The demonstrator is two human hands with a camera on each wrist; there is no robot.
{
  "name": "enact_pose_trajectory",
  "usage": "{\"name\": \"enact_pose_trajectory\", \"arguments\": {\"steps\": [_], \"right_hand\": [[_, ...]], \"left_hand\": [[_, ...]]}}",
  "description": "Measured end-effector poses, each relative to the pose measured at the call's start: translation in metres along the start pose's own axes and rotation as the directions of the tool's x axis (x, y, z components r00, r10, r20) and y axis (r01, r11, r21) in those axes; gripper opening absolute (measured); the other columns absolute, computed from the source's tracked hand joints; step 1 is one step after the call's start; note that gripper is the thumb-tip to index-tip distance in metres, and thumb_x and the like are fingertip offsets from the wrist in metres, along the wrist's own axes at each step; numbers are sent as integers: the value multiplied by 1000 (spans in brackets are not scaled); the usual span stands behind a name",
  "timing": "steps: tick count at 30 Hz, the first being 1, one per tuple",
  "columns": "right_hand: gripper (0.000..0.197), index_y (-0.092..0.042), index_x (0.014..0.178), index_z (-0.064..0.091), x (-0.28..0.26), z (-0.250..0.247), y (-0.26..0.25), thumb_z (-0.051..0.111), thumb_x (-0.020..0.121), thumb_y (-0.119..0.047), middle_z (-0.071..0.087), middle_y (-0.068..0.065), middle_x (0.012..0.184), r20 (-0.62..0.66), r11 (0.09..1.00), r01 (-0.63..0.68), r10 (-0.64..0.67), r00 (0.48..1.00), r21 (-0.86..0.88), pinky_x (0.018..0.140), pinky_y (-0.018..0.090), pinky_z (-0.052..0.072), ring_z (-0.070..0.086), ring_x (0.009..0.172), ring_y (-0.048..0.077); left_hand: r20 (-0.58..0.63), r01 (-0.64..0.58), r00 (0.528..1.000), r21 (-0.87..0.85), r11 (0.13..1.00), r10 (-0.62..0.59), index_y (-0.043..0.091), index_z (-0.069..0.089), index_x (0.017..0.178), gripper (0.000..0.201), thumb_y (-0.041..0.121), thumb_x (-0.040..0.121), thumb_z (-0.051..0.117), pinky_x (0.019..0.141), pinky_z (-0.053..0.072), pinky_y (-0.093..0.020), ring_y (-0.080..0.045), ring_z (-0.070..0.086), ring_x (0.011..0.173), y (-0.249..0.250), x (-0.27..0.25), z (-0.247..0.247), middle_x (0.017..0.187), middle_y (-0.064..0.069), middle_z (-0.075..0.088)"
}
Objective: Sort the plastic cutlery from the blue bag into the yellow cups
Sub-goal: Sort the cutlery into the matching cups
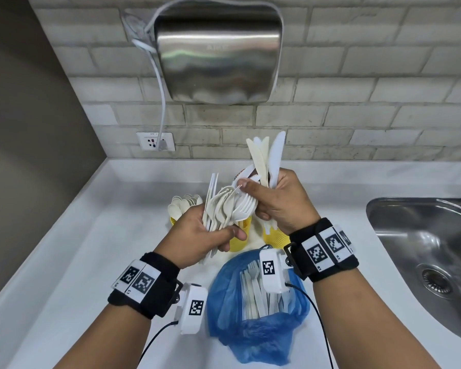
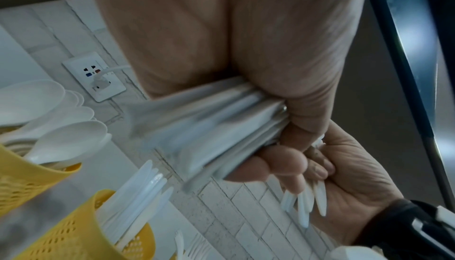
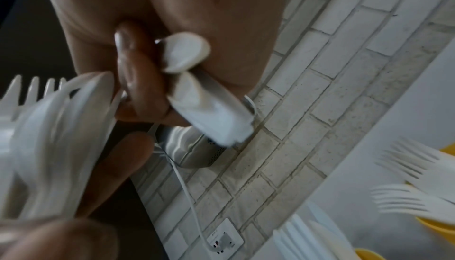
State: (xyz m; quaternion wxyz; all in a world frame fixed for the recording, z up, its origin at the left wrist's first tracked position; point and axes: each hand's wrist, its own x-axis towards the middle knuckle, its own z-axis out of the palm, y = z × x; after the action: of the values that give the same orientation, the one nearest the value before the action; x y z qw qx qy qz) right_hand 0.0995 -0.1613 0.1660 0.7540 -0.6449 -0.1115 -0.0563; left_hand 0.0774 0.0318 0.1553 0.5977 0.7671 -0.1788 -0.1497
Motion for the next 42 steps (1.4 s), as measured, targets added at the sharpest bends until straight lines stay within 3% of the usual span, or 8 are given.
{"name": "enact_pose_trajectory", "arguments": {"steps": [7,15,19,23,28,31,35,42], "right_hand": [[18,-7,88,56,-1,4,0,66,97,-18,45,3,52,-133,948,44,-1,991,314,34,19,25,30,33,9],[22,-3,91,71,-4,3,-6,69,85,-25,56,8,61,-61,985,3,8,998,172,37,20,29,43,38,10],[16,-4,90,63,-1,11,-4,61,98,-18,57,9,66,-181,973,65,-24,983,222,46,22,46,55,46,12],[26,-12,84,57,9,7,1,48,107,-20,60,-1,71,-367,972,90,-5,930,216,48,26,43,50,52,12],[22,-13,95,51,21,-19,12,42,110,-26,60,6,72,-472,746,102,303,828,658,62,37,58,71,73,30],[19,-18,96,45,23,-27,17,43,109,-31,47,0,59,-490,642,171,358,795,747,51,27,52,52,45,15],[29,-24,81,45,19,-18,6,58,102,-39,24,-6,53,-614,814,240,171,770,528,39,19,28,23,40,9],[35,-11,70,51,2,24,-8,73,90,-29,40,5,44,-417,955,264,-189,889,131,43,29,37,36,36,18]], "left_hand": [[-11,-1,1000,59,998,2,2,73,97,12,-3,94,62,62,50,-26,-15,54,57,9,1,0,74,3,75],[32,-16,999,122,992,12,5,73,94,8,2,93,66,61,49,-26,-16,51,57,12,3,1,62,9,70],[47,-10,999,181,983,2,17,78,87,12,11,91,70,64,50,-29,-16,54,56,8,5,2,58,0,65],[66,11,997,215,977,-26,22,80,87,14,18,92,68,69,51,-34,-16,56,60,2,4,-1,62,-10,65],[69,-46,997,195,980,33,20,79,89,16,26,99,68,69,53,-36,-14,57,62,-6,0,3,74,7,74],[31,-65,998,153,986,61,13,79,93,20,26,100,66,66,50,-22,-12,63,65,-12,1,4,75,13,75],[-50,-19,999,-188,982,9,-1,74,108,32,27,96,62,85,62,-36,-29,76,93,-20,8,8,99,-14,79],[13,155,981,-664,732,-196,-10,60,126,34,13,102,58,92,61,-46,-45,70,111,-19,23,17,119,-32,69]]}}
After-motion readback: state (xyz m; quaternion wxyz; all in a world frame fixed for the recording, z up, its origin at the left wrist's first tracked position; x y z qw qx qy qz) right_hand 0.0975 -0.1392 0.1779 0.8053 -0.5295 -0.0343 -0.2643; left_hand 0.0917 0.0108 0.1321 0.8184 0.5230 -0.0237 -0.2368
